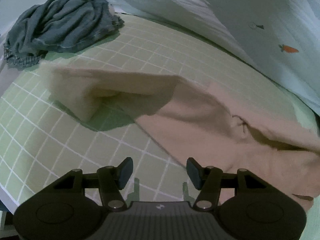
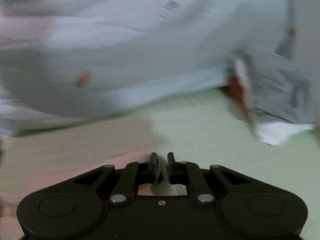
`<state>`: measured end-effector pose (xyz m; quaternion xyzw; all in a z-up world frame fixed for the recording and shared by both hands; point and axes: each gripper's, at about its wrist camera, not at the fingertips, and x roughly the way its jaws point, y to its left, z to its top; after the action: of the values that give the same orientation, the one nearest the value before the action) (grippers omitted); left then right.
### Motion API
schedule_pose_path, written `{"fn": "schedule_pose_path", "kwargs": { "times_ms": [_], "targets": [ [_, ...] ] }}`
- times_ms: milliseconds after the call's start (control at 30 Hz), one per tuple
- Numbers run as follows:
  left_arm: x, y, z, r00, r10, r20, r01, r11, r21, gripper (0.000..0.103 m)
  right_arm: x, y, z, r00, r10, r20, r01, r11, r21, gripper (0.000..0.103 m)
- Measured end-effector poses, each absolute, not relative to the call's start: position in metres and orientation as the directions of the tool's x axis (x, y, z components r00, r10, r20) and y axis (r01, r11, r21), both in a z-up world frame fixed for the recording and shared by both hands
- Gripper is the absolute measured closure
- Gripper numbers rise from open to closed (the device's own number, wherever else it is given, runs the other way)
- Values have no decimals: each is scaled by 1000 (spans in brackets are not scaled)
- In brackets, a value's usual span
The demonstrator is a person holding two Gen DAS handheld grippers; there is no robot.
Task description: Fold clothes
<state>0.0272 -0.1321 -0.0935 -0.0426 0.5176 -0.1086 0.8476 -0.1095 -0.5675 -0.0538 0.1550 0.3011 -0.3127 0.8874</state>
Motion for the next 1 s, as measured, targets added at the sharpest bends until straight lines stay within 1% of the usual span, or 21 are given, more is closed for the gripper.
{"fn": "schedule_pose_path", "kwargs": {
  "times_ms": [33,67,100,133,167,200,267,367,500,600,700,733,800,833,867,900,933,967,1000],
  "targets": [
    [25,-131,-94,440,-227,-869,142,973,-182,38,-113,-575,-56,590,-486,-645,680,730,72,86],
    [24,-130,-94,440,-222,-870,140,974,-177,38,-119,-576,-57,592,-483,-645,688,720,92,76],
    [23,-128,-94,441,-217,-871,138,975,-173,38,-123,-570,-57,595,-480,-645,690,716,104,59],
    [23,-126,-94,441,-212,-872,135,976,-169,38,-127,-564,-58,599,-476,-644,691,713,115,51],
    [23,-123,-94,442,-208,-873,132,977,-166,38,-131,-557,-59,602,-471,-645,691,712,126,41],
    [24,-120,-94,442,-205,-873,131,978,-163,37,-127,-545,-62,608,-450,-654,678,722,134,34],
    [25,-113,-93,443,-204,-873,140,978,-157,35,-120,-520,-68,619,-407,-672,652,743,151,27],
    [26,-102,-91,447,-206,-871,165,976,-146,31,-107,-480,-79,624,-331,-708,609,773,176,23],
    [30,-83,-90,453,-198,-869,208,972,-113,29,-88,-430,-104,528,-307,-792,632,764,125,23],
    [34,-67,-90,457,-185,-870,220,971,-91,28,-88,-406,-122,492,-253,-833,653,741,160,23],
    [34,-56,-94,446,-179,-877,223,971,-85,27,-91,-386,-135,477,-211,-853,654,733,185,22],
    [34,-54,-96,439,-178,-880,222,971,-86,27,-91,-377,-138,474,-207,-856,648,741,180,20],
    [34,-52,-98,428,-178,-886,219,972,-89,27,-89,-365,-139,479,-237,-845,611,781,127,19],
    [34,-52,-99,424,-178,-888,216,972,-91,27,-88,-358,-140,482,-245,-841,585,805,101,20],
    [34,-53,-99,423,-178,-888,212,973,-94,27,-87,-353,-142,487,-254,-836,558,827,74,28],
    [33,-54,-99,424,-179,-888,205,974,-98,27,-87,-349,-142,501,-262,-825,524,851,48,41],
    [32,-57,-98,426,-180,-887,199,975,-103,27,-89,-347,-141,524,-249,-814,490,870,49,50],
    [32,-61,-98,428,-182,-885,192,975,-108,27,-91,-345,-140,544,-235,-805,458,887,51,72],
    [30,-65,-97,430,-186,-883,187,976,-114,27,-94,-349,-138,548,-217,-808,444,894,61,88]
  ]
}}
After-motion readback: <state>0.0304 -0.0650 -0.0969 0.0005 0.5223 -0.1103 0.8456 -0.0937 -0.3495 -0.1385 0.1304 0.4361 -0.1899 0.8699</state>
